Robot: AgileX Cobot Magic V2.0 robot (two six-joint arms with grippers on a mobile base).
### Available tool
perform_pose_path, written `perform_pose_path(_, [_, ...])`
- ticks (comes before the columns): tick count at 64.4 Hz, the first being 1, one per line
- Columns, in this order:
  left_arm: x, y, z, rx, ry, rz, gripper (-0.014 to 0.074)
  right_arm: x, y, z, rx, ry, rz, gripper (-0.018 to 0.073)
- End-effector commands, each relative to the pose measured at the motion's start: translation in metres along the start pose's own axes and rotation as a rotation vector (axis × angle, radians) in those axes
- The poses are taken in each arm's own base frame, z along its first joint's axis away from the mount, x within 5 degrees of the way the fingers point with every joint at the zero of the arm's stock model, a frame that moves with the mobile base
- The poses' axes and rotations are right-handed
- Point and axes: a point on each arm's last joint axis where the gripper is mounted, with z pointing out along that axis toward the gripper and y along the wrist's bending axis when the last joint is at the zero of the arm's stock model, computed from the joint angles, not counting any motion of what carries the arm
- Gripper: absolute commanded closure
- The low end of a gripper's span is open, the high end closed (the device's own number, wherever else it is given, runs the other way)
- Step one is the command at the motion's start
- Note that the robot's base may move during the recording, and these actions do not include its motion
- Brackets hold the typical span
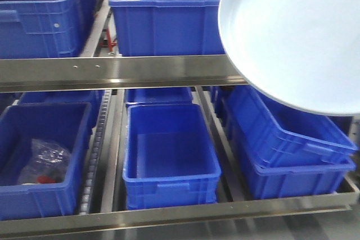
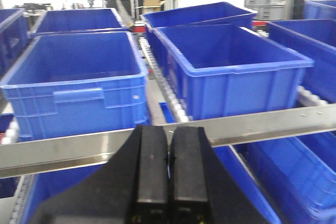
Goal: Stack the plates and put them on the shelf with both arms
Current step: 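Drive the base up to the shelf of blue bins carrying the plates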
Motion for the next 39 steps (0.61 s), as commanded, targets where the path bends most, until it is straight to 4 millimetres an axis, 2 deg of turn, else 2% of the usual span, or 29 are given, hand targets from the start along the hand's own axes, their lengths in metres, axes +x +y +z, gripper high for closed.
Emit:
perform_pose_path(1, [-0.0190,0.0012,0.0011,-0.008,-0.112,-0.007,0.0513,-0.0178,0.0020,-0.0012,0.002,-0.117,-0.004,0.0529])
perform_pose_path(39, [-0.0190,0.0012,0.0011,-0.008,-0.112,-0.007,0.0513,-0.0177,0.0019,-0.0010,0.003,-0.117,-0.004,0.0529])
